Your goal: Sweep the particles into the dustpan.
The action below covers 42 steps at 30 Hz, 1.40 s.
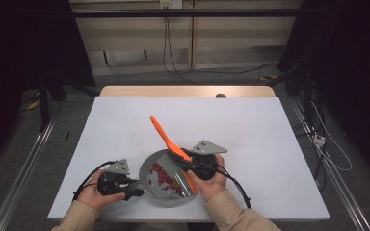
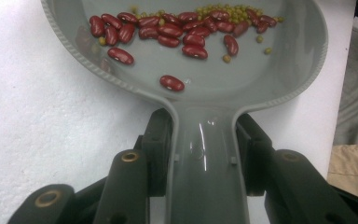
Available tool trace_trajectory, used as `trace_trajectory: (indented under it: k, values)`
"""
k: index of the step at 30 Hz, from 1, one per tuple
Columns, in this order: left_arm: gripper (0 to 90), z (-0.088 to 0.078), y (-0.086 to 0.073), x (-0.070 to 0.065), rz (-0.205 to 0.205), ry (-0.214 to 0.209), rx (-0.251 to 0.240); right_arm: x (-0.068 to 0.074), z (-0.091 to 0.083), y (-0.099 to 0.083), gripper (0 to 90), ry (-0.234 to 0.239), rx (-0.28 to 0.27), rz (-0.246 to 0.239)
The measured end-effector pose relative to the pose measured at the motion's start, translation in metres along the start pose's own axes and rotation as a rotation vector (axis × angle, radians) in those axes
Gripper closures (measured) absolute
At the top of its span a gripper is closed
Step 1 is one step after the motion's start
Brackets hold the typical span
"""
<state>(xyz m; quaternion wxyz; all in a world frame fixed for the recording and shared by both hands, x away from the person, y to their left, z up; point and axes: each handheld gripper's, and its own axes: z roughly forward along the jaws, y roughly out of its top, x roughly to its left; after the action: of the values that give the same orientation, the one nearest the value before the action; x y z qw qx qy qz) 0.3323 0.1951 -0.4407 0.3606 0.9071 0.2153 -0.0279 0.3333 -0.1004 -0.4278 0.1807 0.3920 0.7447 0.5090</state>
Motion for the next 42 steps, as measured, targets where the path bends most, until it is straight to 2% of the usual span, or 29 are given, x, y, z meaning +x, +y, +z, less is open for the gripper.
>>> trace_trajectory:
  k: [3,5,10,15,18,19,21,22,24,27,35,38,42]
  values:
    - [62.8,0.0,0.0,0.0,0.004,0.003,-0.004,0.002,-0.002,0.005,70.9,-0.022,-0.02,-0.026]
    - [62.4,0.002,-0.001,-0.001,0.003,0.007,-0.012,-0.003,-0.005,0.007,70.9,-0.016,-0.033,0.003]
    - [63.0,0.003,-0.002,-0.001,0.015,0.018,-0.025,-0.017,-0.017,0.008,70.9,-0.051,-0.038,-0.007]
    - [63.6,0.003,-0.006,-0.002,0.027,0.028,-0.057,-0.03,-0.028,0.004,70.9,-0.081,-0.05,0.006]
    - [63.7,0.004,-0.008,-0.002,0.01,0.036,-0.084,-0.037,-0.034,0.002,70.9,-0.097,-0.046,0.008]
    - [63.8,0.003,-0.008,-0.001,0.011,0.031,-0.08,-0.039,-0.036,0.001,70.9,-0.101,-0.045,0.011]
    - [63.8,0.003,-0.008,-0.001,0.008,0.049,-0.089,-0.044,-0.04,0.0,70.9,-0.113,-0.044,0.019]
    - [63.7,0.002,-0.008,0.0,0.019,0.055,-0.09,-0.046,-0.041,-0.001,70.9,-0.118,-0.045,0.024]
    - [63.8,0.001,-0.008,0.0,-0.003,0.066,-0.119,-0.05,-0.044,-0.001,70.9,-0.123,-0.048,0.024]
    - [63.8,-0.003,-0.008,0.002,-0.001,0.084,-0.132,-0.055,-0.049,-0.002,70.9,-0.131,-0.05,0.026]
    - [63.7,-0.012,-0.005,0.007,-0.044,0.136,-0.19,-0.065,-0.059,-0.002,70.9,-0.151,-0.051,0.035]
    - [63.7,-0.015,-0.003,0.008,-0.059,0.17,-0.204,-0.069,-0.063,-0.004,71.0,-0.156,-0.05,0.038]
    - [63.7,-0.018,-0.002,0.013,-0.099,0.22,-0.232,-0.074,-0.069,-0.006,71.0,-0.164,-0.05,0.048]
